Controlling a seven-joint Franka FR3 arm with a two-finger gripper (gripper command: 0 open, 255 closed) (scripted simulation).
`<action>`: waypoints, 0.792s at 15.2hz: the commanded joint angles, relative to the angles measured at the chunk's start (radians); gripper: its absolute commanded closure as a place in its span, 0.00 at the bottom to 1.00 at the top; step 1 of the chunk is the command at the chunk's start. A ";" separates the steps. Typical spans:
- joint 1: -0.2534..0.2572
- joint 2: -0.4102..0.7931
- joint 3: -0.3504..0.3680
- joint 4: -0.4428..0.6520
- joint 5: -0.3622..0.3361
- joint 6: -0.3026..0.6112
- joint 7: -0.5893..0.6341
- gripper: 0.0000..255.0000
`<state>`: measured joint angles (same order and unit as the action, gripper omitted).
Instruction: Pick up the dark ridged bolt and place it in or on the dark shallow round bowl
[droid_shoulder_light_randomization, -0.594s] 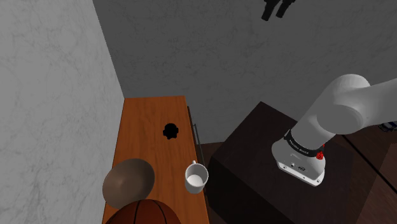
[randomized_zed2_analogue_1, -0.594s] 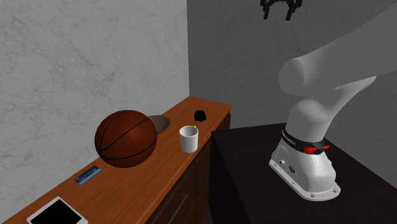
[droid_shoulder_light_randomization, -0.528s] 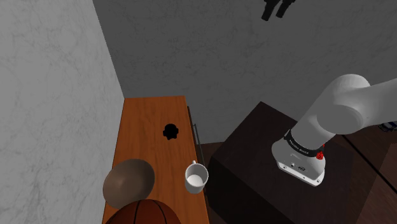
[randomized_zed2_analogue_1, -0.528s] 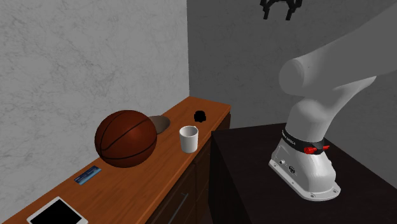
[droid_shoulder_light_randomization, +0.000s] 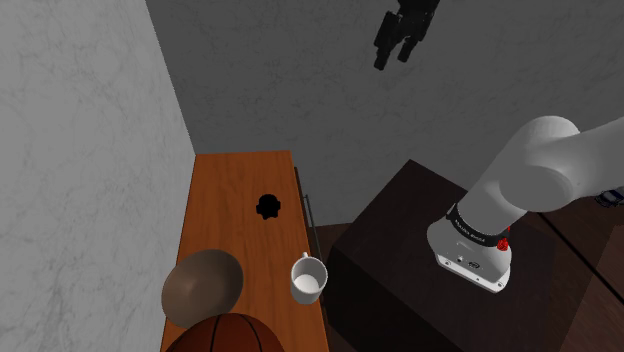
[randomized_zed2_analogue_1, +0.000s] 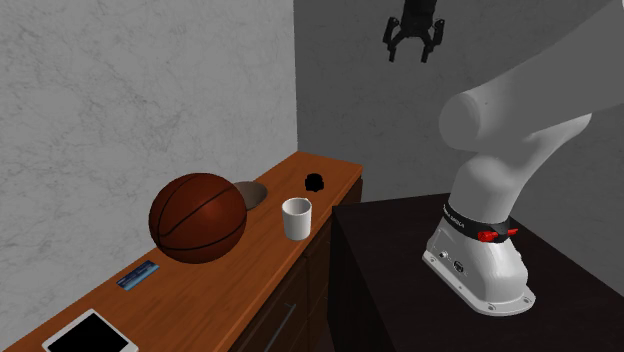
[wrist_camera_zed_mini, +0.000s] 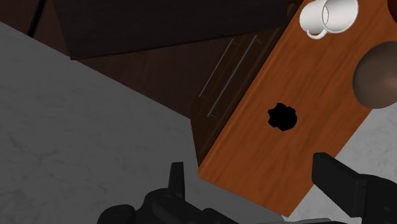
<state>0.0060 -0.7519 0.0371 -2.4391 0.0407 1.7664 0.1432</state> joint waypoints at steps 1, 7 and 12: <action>0.010 0.029 0.023 -0.036 0.012 0.063 0.020 0.00; 0.037 0.164 0.091 -0.104 0.041 0.257 0.075 0.00; 0.053 0.315 0.148 -0.123 0.051 0.421 0.126 0.00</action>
<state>0.0567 -0.4681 0.1751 -2.5588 0.0908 2.1523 0.2602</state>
